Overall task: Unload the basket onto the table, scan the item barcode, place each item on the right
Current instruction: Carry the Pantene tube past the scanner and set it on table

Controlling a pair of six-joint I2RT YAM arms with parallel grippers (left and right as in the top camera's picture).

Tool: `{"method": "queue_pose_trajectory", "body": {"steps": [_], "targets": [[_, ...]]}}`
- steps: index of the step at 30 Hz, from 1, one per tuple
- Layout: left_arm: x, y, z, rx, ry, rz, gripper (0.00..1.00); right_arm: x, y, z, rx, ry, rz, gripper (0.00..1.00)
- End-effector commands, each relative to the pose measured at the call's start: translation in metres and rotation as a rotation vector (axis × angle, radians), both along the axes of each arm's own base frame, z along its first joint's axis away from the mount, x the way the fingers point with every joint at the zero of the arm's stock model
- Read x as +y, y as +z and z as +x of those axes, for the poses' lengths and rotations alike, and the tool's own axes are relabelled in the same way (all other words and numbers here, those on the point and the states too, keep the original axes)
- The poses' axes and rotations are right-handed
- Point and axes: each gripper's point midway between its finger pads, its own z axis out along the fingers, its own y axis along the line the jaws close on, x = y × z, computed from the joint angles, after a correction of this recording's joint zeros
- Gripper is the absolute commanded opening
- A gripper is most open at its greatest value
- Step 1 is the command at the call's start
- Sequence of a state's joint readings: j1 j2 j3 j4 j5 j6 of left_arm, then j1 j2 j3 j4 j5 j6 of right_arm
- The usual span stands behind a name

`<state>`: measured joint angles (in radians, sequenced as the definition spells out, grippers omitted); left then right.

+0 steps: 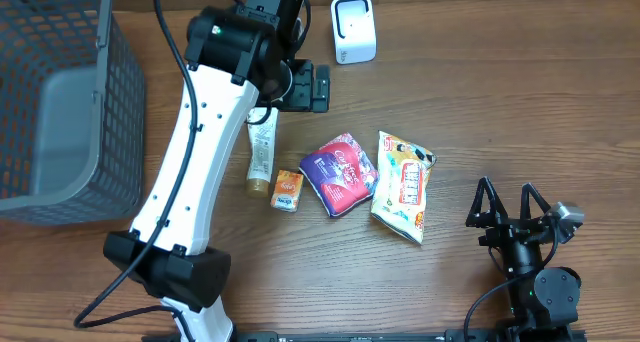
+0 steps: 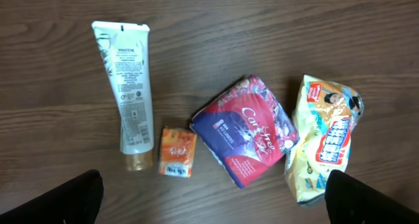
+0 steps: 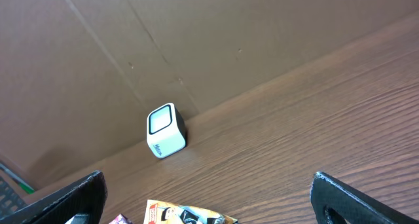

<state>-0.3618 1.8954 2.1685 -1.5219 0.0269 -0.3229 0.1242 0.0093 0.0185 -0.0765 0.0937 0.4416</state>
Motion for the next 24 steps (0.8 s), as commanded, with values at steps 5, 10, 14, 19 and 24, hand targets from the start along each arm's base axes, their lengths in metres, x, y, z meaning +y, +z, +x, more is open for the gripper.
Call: {"method": "queue_pose_trajectory", "body": {"steps": [5, 10, 14, 19, 24], "targets": [[-0.004, -0.057, -0.017, 0.143, 0.001, 0.023, 1.0, -0.003, -0.003, 0.0, -0.001, -0.014, 0.0, 1.0], [0.001, -0.083, -0.023, 0.191, 0.004, 0.054, 1.0, -0.003, -0.003, 0.0, -0.001, -0.014, 0.0, 1.0], [-0.003, -0.081, -0.014, 0.152, 0.005, 0.037, 1.0, -0.003, -0.003, 0.0, -0.001, -0.014, 0.0, 1.0], [-0.004, -0.081, -0.012, 0.144, 0.005, 0.034, 1.0, -0.003, -0.003, 0.0, -0.001, -0.014, 0.0, 1.0], [-0.004, -0.081, -0.012, 0.144, 0.005, 0.034, 1.0, -0.003, -0.003, 0.0, -0.001, -0.014, 0.0, 1.0]]}}
